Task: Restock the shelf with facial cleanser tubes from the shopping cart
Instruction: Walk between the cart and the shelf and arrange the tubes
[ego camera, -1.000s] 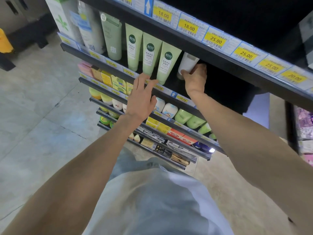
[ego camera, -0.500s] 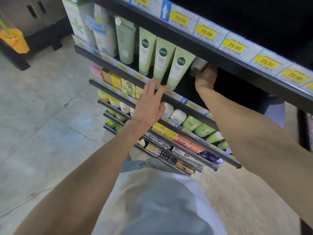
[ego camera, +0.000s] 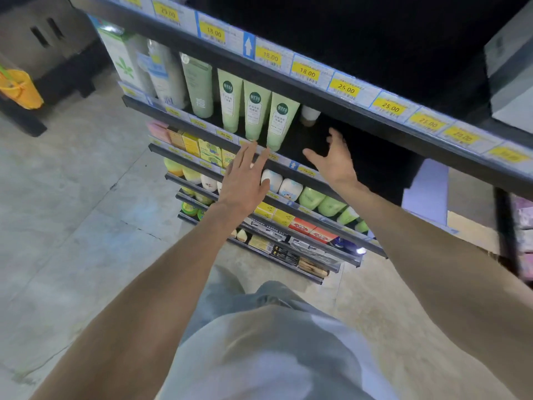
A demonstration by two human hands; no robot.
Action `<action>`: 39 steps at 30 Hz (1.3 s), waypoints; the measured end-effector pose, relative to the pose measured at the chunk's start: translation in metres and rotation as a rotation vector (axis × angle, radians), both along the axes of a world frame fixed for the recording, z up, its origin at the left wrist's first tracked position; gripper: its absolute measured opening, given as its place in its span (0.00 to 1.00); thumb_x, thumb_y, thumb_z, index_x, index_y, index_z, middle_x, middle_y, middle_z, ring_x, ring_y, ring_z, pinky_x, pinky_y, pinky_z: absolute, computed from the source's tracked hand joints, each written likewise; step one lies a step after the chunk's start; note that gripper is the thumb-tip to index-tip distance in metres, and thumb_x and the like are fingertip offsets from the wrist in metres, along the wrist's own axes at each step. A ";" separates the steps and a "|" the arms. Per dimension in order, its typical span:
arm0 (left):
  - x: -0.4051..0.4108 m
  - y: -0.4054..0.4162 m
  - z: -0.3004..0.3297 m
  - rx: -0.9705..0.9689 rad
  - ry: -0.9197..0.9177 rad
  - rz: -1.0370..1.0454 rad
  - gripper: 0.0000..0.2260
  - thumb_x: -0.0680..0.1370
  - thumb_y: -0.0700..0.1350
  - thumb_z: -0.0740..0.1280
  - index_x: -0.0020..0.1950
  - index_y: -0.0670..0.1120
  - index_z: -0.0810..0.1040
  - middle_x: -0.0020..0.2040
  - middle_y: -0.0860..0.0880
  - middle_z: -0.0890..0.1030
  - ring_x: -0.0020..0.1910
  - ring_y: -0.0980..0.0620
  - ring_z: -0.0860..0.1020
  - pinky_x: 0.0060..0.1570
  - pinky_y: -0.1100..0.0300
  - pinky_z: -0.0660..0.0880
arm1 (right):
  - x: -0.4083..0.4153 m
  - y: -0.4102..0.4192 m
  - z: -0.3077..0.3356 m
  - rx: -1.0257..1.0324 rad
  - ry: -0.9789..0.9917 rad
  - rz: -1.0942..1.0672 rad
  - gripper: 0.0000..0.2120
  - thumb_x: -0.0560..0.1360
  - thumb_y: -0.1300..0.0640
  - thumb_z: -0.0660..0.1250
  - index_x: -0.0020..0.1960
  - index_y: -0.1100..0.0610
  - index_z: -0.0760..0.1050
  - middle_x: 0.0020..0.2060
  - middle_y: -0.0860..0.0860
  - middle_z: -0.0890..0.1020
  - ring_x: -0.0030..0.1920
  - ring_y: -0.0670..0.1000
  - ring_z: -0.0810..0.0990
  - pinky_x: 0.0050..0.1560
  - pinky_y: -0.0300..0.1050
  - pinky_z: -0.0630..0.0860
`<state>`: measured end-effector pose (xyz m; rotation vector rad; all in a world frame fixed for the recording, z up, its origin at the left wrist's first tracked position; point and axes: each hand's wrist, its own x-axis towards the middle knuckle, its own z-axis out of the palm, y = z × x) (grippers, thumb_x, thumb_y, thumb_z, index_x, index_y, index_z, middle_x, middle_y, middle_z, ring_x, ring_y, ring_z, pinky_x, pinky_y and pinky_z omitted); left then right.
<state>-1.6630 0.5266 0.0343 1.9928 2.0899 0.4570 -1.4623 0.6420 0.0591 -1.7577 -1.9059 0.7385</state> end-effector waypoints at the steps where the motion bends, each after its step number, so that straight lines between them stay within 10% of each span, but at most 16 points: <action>1: 0.002 -0.005 0.003 -0.004 0.025 -0.008 0.30 0.84 0.51 0.64 0.83 0.51 0.55 0.84 0.45 0.51 0.83 0.46 0.47 0.78 0.43 0.58 | 0.005 -0.013 0.004 0.004 -0.009 0.017 0.43 0.75 0.43 0.74 0.81 0.56 0.57 0.75 0.55 0.69 0.75 0.54 0.68 0.72 0.53 0.69; 17: 0.049 -0.129 0.016 -0.085 0.194 -0.300 0.29 0.85 0.58 0.55 0.84 0.52 0.51 0.84 0.47 0.49 0.83 0.46 0.46 0.81 0.43 0.50 | 0.089 -0.237 0.013 0.062 -0.582 0.123 0.47 0.73 0.31 0.68 0.82 0.50 0.51 0.79 0.56 0.60 0.80 0.61 0.55 0.78 0.63 0.57; 39: 0.331 -0.329 -0.002 -0.084 0.185 -0.895 0.30 0.84 0.62 0.55 0.83 0.52 0.55 0.84 0.47 0.53 0.83 0.46 0.49 0.80 0.43 0.51 | 0.322 -0.583 -0.013 -0.249 -0.488 -0.543 0.47 0.75 0.26 0.59 0.83 0.50 0.49 0.81 0.54 0.57 0.81 0.59 0.53 0.79 0.60 0.56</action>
